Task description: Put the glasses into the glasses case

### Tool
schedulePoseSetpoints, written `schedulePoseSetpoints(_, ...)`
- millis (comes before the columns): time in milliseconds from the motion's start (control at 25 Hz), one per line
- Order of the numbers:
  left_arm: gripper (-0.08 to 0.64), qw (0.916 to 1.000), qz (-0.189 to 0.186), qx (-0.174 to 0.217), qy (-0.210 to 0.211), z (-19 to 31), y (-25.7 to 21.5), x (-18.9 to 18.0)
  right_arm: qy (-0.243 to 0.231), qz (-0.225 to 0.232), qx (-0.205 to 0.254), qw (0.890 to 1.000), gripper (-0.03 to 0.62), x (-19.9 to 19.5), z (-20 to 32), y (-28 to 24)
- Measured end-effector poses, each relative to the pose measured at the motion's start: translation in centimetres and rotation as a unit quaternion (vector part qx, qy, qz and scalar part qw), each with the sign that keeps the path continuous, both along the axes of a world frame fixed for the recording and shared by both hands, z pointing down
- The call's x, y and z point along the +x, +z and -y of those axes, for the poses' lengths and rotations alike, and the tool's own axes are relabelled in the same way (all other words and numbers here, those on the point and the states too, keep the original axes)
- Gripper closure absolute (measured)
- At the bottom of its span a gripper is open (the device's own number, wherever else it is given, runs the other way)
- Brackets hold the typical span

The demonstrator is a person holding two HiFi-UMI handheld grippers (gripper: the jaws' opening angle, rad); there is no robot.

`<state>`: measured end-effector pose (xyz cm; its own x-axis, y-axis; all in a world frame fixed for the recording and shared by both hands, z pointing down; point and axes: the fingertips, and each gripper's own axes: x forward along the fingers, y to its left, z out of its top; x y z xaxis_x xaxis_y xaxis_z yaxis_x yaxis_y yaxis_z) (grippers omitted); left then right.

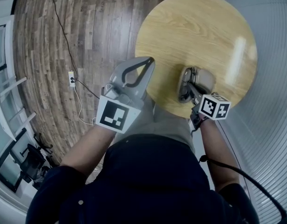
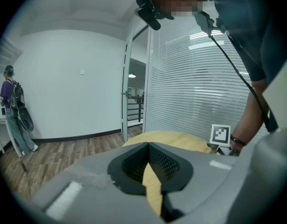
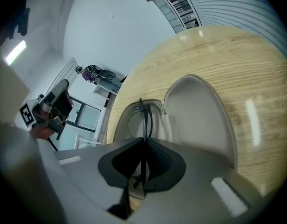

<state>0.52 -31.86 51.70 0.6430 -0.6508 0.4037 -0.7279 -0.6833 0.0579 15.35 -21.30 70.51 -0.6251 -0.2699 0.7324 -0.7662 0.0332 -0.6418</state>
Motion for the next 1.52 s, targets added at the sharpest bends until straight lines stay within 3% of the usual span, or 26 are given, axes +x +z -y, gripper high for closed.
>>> schedulePoseSetpoints(520, 0.554, 0.9995, 0.002, 0.031, -0.004, -0.1, -2.2, -0.9, 0.013, 0.001, -0.018, 1.000, 0.528, -0.3, -0.5, 0.8)
schedulePoseSetpoints(720, 0.555, 0.9991, 0.007, 0.041, 0.005, -0.2, -3.3, -0.8, 0.011, 0.003, -0.013, 1.000, 0.391, -0.6, -0.4, -0.1)
schedulePoseSetpoints(840, 0.554, 0.9987, 0.004, 0.050, 0.007, -0.5, -3.9, -0.2, 0.015, -0.001, -0.005, 1.000, 0.341, -0.2, -0.6, -0.4)
schedulePoseSetpoints(1520, 0.554, 0.9898, -0.015, 0.134, 0.047, -2.6, -12.6, 1.8, 0.054, -0.006, 0.074, 0.996, 0.308, 1.3, -2.1, -8.5)
